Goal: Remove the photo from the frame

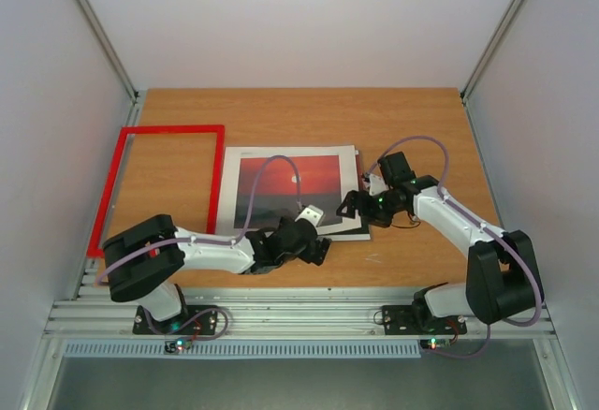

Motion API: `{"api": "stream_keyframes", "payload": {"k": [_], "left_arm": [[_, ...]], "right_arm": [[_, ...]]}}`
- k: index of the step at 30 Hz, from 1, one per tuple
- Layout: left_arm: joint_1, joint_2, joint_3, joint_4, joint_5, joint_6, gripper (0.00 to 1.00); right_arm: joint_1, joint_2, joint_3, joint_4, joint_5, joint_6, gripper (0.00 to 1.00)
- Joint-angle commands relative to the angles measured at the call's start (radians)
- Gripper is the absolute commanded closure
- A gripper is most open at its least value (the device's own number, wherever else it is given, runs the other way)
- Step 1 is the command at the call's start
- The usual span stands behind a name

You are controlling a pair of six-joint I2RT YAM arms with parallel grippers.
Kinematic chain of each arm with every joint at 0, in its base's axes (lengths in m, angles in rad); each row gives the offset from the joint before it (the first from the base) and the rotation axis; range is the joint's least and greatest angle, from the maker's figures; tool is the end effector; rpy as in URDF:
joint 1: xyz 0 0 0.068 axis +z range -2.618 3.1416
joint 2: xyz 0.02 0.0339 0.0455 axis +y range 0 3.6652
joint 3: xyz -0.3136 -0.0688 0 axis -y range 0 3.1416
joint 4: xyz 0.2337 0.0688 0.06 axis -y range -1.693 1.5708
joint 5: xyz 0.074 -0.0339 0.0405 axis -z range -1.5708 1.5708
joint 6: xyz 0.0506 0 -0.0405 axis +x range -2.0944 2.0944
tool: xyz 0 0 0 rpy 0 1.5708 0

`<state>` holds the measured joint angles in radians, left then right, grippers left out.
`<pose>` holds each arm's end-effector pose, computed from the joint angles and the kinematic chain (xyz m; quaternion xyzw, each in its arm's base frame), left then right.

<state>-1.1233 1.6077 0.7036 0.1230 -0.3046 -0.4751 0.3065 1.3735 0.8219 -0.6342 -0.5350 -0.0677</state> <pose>0.1479 -0.2730 0.1942 0.2352 0.8835 -0.1749 0.3655 0.2145 0.0949 0.2407 -0.2258 0.9207 0.2796 0.1523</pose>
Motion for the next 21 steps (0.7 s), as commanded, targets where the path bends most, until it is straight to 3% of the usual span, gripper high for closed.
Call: {"api": "stream_keyframes", "payload": {"k": [1,21], "left_arm": [[-0.035,-0.041,-0.009,0.118,-0.064,0.081,0.0],[-0.047,0.086,0.031,0.24,-0.113,0.096,0.01]], "right_arm": [[-0.003,-0.04,0.02,0.019,-0.05,0.026,0.14],[-0.004,-0.057,0.04,0.047,-0.146,0.066,0.13]]}}
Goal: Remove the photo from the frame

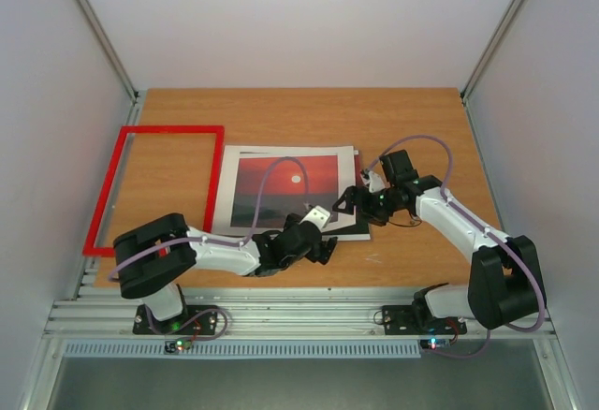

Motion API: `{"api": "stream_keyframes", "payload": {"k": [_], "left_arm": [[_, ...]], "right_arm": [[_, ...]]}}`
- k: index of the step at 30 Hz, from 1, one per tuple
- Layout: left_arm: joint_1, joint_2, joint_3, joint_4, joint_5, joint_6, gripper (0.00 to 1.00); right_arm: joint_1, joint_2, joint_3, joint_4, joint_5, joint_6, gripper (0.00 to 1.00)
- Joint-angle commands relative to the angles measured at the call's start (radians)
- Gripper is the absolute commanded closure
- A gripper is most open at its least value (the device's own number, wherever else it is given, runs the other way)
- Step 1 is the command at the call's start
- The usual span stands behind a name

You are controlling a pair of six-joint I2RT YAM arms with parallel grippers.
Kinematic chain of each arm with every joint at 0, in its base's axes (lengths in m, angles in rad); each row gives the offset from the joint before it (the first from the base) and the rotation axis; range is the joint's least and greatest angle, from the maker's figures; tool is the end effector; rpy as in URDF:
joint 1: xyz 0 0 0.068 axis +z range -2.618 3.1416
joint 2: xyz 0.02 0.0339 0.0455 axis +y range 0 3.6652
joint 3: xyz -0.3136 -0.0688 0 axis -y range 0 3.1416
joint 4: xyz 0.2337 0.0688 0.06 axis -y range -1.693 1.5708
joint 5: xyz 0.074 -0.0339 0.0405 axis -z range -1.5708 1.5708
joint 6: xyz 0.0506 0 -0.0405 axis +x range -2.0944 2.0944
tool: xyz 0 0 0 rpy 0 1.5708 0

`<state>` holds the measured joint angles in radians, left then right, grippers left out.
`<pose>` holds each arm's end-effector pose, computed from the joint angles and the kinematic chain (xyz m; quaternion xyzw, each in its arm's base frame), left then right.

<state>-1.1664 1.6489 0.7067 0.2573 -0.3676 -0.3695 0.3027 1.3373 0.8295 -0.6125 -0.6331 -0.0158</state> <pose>0.1443 -0.2910 0.1957 0.2724 0.8491 -0.1739 0.4178 0.2114 0.0974 0.2540 -0.2155 0.9036 0.3307 0.1667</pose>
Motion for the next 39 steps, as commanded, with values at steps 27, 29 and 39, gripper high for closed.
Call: {"api": "stream_keyframes", "payload": {"k": [27,29,39], "left_arm": [[0.104,0.067,0.008,0.144,-0.026,-0.213,0.01],[0.118,0.066,0.005,0.143,-0.011,-0.227,0.01],[0.191,0.057,0.064,0.034,0.069,-0.288,0.01]], "right_arm": [[-0.045,-0.086,0.037,-0.129,0.143,-0.083,0.12],[-0.045,-0.088,0.035,-0.142,0.157,-0.091,0.12],[-0.042,-0.084,0.033,-0.249,0.366,-0.12,0.18]]}}
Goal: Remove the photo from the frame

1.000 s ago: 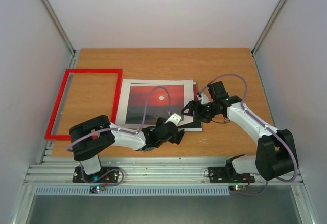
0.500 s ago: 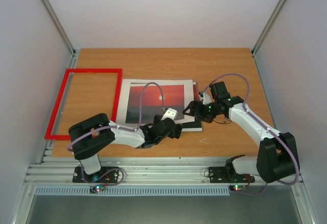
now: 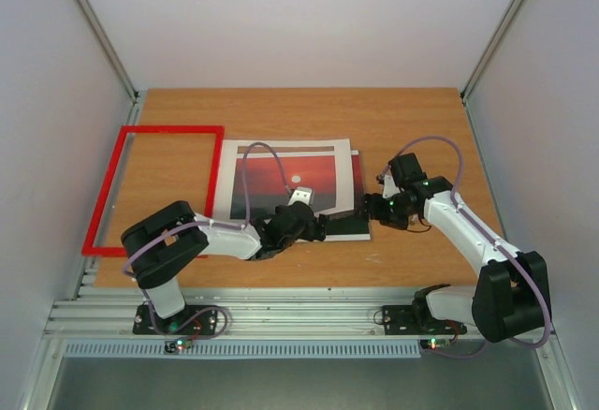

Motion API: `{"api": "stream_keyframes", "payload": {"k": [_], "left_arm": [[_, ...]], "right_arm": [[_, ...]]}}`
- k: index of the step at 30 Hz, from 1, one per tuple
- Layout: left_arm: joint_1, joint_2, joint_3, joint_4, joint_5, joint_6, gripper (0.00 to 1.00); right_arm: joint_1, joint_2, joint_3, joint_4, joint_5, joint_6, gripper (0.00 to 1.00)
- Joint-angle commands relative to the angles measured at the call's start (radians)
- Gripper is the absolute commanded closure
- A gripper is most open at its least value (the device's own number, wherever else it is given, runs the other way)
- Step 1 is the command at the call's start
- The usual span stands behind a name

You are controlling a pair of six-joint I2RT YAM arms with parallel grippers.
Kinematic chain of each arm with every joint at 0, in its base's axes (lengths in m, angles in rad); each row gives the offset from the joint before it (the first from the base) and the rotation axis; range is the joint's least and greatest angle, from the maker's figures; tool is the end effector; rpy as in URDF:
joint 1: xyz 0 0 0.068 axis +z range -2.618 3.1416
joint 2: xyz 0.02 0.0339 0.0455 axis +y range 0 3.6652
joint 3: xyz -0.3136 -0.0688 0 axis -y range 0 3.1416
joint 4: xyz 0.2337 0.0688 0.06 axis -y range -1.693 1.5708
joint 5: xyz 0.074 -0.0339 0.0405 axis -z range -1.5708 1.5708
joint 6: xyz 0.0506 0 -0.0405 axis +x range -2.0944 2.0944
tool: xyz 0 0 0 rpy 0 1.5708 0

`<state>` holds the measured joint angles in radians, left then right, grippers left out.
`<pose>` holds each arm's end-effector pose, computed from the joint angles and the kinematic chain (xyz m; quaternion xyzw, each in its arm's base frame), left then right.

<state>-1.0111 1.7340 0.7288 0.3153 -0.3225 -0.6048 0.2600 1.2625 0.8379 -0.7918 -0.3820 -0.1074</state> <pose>0.1946 -0.2804 0.1801 0.1131 0.8883 -0.2038 0.3958 0.1928 0.0708 0.2573 -0.2094 0.9441 0.1995 0.1583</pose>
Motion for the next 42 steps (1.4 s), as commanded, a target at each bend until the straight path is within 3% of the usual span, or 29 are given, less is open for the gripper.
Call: {"api": "stream_keyframes", "payload": {"k": [1,7,16,33,42], "left_arm": [[0.048,-0.026,0.05,-0.037,0.037,-0.063,0.01],[0.113,-0.023,0.06,-0.059,0.12,-0.112,0.01],[0.124,-0.029,0.054,-0.064,0.144,-0.124,0.01],[0.124,-0.017,0.062,-0.069,0.155,-0.124,0.01],[0.124,-0.013,0.057,-0.07,0.163,-0.131,0.01]], "right_arm": [[0.003,-0.003,0.027,-0.076,0.132,-0.031,0.2],[0.078,0.063,0.025,-0.071,0.205,-0.018,0.24],[0.165,0.167,0.025,0.01,0.259,0.024,0.24],[0.205,0.341,0.035,0.099,0.267,0.044,0.26],[0.22,0.36,0.026,0.103,0.296,0.047,0.35]]}}
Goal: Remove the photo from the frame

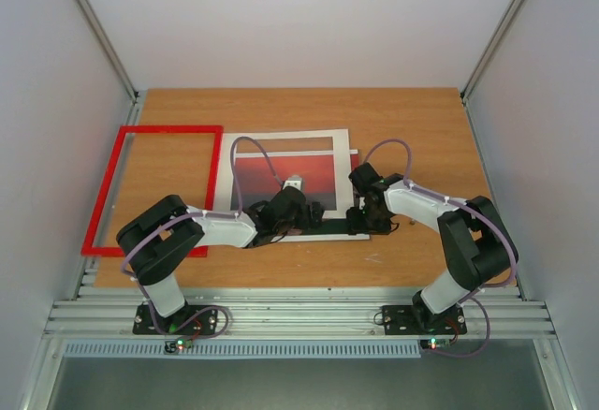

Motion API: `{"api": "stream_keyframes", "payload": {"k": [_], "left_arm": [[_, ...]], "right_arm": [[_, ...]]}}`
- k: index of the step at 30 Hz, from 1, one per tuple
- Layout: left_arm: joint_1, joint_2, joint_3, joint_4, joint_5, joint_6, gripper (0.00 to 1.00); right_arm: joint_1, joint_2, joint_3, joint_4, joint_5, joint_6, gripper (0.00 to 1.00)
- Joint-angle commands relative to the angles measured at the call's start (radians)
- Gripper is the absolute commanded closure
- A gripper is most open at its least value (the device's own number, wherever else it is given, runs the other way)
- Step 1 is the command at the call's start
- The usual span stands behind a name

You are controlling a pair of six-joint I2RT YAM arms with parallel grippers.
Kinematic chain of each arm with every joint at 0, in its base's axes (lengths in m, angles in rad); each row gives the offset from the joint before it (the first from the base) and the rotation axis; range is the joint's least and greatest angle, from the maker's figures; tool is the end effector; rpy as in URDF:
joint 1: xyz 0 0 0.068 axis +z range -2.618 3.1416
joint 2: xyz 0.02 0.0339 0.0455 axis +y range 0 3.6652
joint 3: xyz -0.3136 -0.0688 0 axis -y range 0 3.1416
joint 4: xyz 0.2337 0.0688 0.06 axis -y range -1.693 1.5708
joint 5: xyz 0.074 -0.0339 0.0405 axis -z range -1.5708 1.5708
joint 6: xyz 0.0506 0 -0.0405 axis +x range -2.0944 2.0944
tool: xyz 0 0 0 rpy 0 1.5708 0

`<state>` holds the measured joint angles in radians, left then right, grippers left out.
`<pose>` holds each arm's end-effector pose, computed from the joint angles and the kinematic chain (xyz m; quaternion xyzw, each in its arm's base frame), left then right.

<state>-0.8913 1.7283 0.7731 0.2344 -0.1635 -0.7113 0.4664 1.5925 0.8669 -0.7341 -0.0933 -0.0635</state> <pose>0.2240 -0.2641 0.1853 0.0481 0.9073 -0.2434 0.3394 0.2259 0.1190 0.1932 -0.2637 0.9619 0.0567 0.0450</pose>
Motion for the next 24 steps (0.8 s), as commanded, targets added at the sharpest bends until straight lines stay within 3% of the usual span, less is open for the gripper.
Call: {"api": "stream_keyframes", "payload": {"k": [1,4,9,16,24], "left_arm": [[0.004,-0.007,0.012,0.011,0.005,-0.025,0.01],[0.005,-0.008,0.011,0.011,0.005,-0.027,0.01],[0.005,-0.007,0.011,0.009,0.007,-0.025,0.01],[0.005,-0.055,-0.01,-0.064,-0.011,-0.015,0.01],[0.002,-0.093,0.008,-0.257,-0.025,0.002,0.01]], "right_arm": [[0.015,0.025,-0.004,0.046,0.007,0.003,0.37],[0.015,0.012,-0.003,0.041,0.017,0.004,0.44],[0.016,-0.026,0.003,0.028,0.008,0.011,0.44],[0.02,-0.108,0.022,-0.029,0.053,0.025,0.33],[0.039,-0.089,0.016,-0.021,0.012,0.062,0.32]]}}
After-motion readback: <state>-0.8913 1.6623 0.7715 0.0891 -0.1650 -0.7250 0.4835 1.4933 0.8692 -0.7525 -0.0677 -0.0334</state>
